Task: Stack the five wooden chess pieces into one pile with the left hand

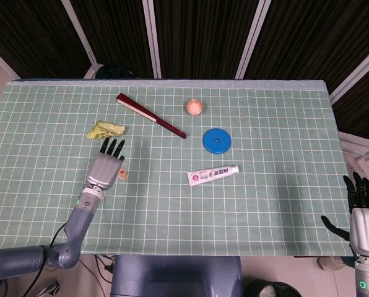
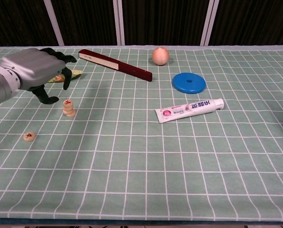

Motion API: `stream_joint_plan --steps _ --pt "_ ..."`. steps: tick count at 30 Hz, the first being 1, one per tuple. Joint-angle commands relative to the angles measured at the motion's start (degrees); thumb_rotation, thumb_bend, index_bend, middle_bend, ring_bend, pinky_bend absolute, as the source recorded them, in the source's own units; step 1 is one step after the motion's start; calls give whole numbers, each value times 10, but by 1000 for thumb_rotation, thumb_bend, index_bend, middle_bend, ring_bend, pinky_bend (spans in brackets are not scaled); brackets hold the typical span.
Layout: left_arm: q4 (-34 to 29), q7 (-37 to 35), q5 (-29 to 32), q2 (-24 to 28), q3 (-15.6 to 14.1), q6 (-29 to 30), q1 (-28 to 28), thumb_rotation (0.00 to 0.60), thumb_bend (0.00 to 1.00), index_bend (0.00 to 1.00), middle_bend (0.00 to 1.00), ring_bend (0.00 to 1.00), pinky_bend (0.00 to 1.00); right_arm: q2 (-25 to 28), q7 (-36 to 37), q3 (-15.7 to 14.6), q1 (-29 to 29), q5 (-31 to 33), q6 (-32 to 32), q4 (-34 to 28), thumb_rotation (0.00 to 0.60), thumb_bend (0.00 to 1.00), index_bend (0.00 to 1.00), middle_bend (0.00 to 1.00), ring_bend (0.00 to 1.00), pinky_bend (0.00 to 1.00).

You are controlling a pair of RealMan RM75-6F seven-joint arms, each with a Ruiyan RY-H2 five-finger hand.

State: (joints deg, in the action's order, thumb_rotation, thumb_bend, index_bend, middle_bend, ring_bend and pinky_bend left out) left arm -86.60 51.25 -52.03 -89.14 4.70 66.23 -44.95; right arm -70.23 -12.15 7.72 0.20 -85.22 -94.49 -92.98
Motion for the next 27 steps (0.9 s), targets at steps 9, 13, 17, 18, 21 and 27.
stream_joint_plan --steps 9,13,17,18,21,27 --pt "-20 -164 -95 71 -67 8 85 600 283 435 0 0 0 -1 -2 -1 -1 -2 -2 -2 600 232 52 14 0 0" --pt "-1 -195 -137 73 -91 8 103 600 281 435 0 0 0 -1 -3 -1 -1 0 -2 -3 600 232 52 13 0 0" --pt "16 -218 -174 67 -111 14 123 600 281 437 0 0 0 -1 -2 0 -1 0 -2 -2 600 232 52 13 0 0" --pt "20 -219 -179 65 -113 16 127 600 281 437 0 0 0 -1 -2 0 -1 0 -2 -2 600 232 52 13 0 0" --pt "39 -229 -194 57 -119 21 140 600 281 438 0 0 0 -1 0 0 -2 0 -3 -3 600 233 52 13 0 0" --pt "65 -241 -201 46 -115 13 152 600 281 438 0 0 0 -1 0 2 -2 2 -4 -4 600 233 52 13 0 0"
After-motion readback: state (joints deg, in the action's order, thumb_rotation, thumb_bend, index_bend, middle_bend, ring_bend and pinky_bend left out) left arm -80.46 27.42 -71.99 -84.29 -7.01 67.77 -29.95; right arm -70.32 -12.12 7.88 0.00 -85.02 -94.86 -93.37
